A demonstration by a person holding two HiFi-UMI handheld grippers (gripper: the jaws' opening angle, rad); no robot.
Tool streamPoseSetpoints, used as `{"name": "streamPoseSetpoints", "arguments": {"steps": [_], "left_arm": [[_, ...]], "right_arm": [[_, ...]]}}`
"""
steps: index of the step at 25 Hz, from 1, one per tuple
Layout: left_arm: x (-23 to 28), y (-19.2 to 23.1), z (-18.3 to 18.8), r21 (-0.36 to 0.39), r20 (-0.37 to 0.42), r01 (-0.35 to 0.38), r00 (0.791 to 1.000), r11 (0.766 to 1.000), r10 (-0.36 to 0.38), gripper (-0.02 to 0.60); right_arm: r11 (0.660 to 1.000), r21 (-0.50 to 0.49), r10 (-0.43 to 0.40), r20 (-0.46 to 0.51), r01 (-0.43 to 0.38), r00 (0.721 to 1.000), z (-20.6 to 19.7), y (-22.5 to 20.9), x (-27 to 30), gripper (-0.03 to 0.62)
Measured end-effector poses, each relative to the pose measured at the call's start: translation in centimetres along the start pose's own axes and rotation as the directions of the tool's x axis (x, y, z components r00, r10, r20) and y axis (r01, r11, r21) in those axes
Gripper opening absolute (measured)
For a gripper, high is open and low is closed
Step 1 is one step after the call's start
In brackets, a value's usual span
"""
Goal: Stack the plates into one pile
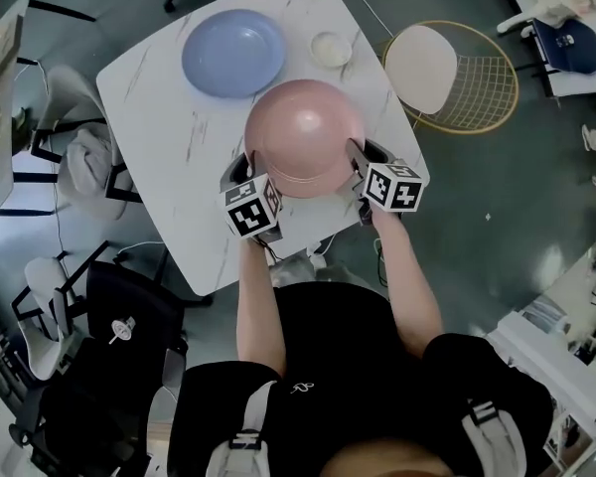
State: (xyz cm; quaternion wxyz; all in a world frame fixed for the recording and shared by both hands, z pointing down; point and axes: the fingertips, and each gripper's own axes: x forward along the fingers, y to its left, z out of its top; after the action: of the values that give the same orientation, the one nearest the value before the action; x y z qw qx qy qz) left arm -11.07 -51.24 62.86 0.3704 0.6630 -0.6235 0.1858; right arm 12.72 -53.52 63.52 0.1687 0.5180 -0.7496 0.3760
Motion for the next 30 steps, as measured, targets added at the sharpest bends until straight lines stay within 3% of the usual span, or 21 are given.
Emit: {"name": "streamPoseSetpoints", "arguments": {"steps": [10, 23, 30], "left_arm": [[0.4, 6.3, 7.0, -0.079, 0.096, -0.083, 0.991, 0.993, 0.09, 0.072], [5.9, 10.4, 16.2, 0.009, 0.143, -0.104, 0.984, 0.995, 0.102, 0.077], [9.6, 12.4, 18.0, 0.014, 0.129, -0.107, 0.986, 0.994, 0.105, 0.083]], "right_arm": [[0.993, -0.095, 0.076, -0.005, -0.076, 0.997, 5.9, 6.6, 6.6, 0.098], [0.984, -0.16, 0.085, -0.001, -0.084, 0.996, 12.8, 9.7, 15.0, 0.11], [0.981, -0.176, 0.077, -0.02, -0.08, 0.997, 14.9, 10.4, 19.2, 0.109]]}}
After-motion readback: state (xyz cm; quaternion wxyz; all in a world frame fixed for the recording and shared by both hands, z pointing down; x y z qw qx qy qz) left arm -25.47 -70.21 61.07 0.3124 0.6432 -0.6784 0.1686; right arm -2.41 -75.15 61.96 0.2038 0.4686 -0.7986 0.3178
